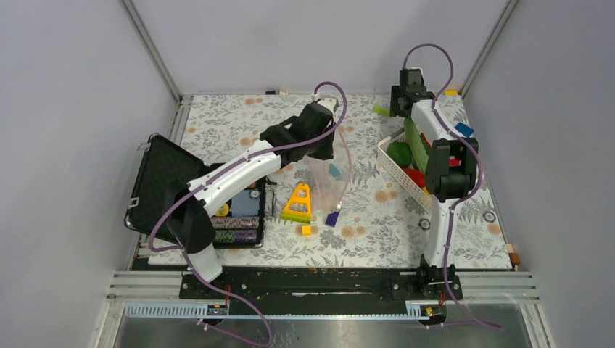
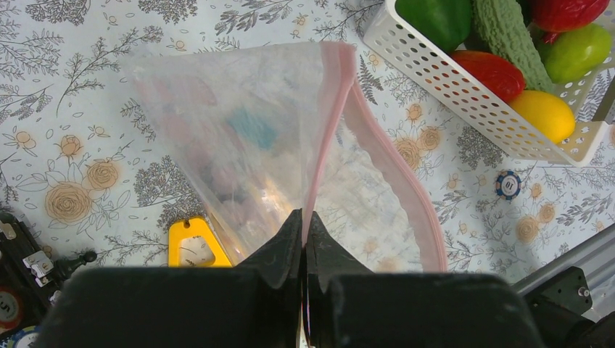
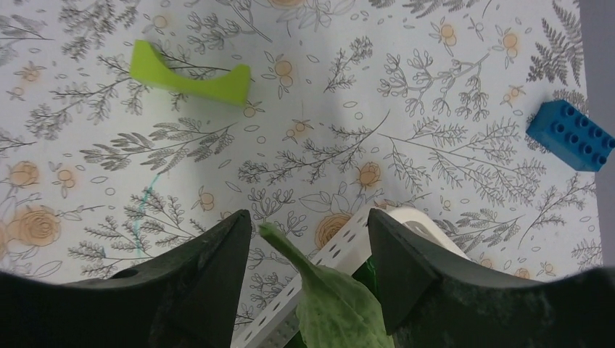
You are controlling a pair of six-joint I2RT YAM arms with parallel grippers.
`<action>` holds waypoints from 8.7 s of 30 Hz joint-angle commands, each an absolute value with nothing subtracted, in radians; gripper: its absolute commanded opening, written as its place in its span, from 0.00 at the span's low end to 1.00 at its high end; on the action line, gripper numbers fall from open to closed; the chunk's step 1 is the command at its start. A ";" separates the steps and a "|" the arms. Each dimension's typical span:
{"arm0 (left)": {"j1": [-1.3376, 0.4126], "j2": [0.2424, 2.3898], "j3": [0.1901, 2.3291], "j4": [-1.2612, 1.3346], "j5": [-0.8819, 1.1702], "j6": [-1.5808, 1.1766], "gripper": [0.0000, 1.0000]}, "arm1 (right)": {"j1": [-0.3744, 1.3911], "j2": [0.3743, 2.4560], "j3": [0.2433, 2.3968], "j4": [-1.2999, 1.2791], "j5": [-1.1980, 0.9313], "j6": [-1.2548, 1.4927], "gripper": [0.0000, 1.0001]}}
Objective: Place the food in the zip-top bag and seal the zipper
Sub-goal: Pick up the fake vegetable from the bin, then place the fake vegetable in the zipper food storage bag, then pick up the fake vegetable from the bin.
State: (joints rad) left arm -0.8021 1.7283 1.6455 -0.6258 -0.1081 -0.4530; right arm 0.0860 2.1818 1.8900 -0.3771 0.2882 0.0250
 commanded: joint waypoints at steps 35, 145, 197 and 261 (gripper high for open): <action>-0.794 1.643 1.622 -0.563 -0.077 -0.494 0.00 | 0.104 1.502 1.535 -0.233 0.445 -0.046 0.00; -0.703 1.470 1.516 -0.470 0.110 -0.780 0.00 | 0.467 1.036 1.126 0.500 -0.371 0.413 0.00; -0.708 1.363 1.440 -0.366 0.144 -0.649 0.00 | 0.836 1.696 1.774 -0.589 0.617 -0.063 0.18; -0.698 1.402 1.407 -0.380 0.148 -0.574 0.00 | 0.062 1.847 1.487 -0.511 0.106 0.250 1.00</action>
